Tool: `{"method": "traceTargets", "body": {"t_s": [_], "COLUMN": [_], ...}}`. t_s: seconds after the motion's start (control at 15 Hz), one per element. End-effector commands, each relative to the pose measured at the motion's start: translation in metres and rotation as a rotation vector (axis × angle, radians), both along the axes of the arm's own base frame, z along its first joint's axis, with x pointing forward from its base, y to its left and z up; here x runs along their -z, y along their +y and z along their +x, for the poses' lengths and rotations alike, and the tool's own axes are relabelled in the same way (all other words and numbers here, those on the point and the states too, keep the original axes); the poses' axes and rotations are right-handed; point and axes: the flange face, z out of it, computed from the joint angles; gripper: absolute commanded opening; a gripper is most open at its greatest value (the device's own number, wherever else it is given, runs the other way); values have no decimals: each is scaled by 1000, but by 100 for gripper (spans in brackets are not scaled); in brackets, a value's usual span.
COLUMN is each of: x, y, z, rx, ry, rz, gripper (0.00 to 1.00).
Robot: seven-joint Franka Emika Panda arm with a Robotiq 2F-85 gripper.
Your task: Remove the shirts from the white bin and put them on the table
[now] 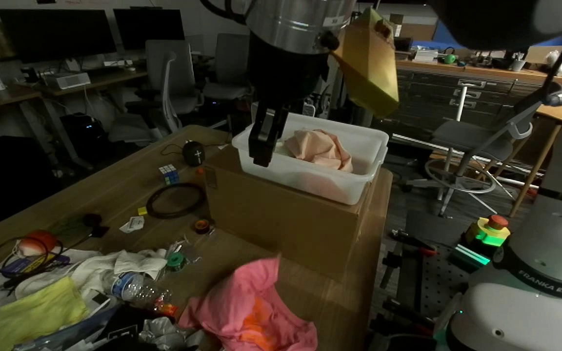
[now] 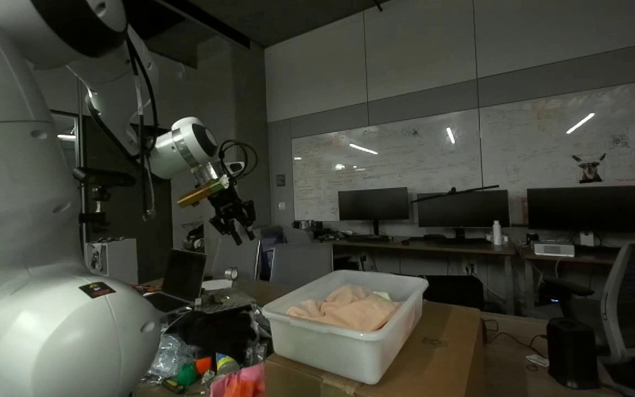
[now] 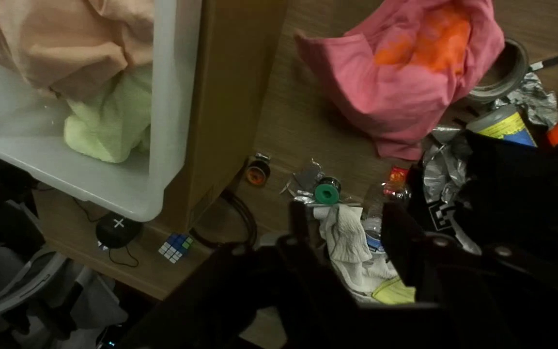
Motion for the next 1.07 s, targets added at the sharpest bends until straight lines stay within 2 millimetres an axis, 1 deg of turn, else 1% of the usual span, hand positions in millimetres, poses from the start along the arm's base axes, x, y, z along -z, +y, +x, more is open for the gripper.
{"method": "traceTargets", "body": {"t_s": [0.0,0.07,0.13,0.2,0.27,0.47,0.67,0.87,1.0], "x": [-7,-6,-8,-11,-13,-13,-9,2,11], "y": [-16,-25,-38,-51,-64,-105,-146,-180,-198], "z": [14,16,19,21,25,36,43,47,48], "rx": [2,22,48,86,118,232,346,445,502], "ry": [40,48,47,49,53,68,112,160,194], "rz": [-3,5,15,38,52,112,169,208,226], "gripper": [77,84,92,98,100,100,100,100,100]}}
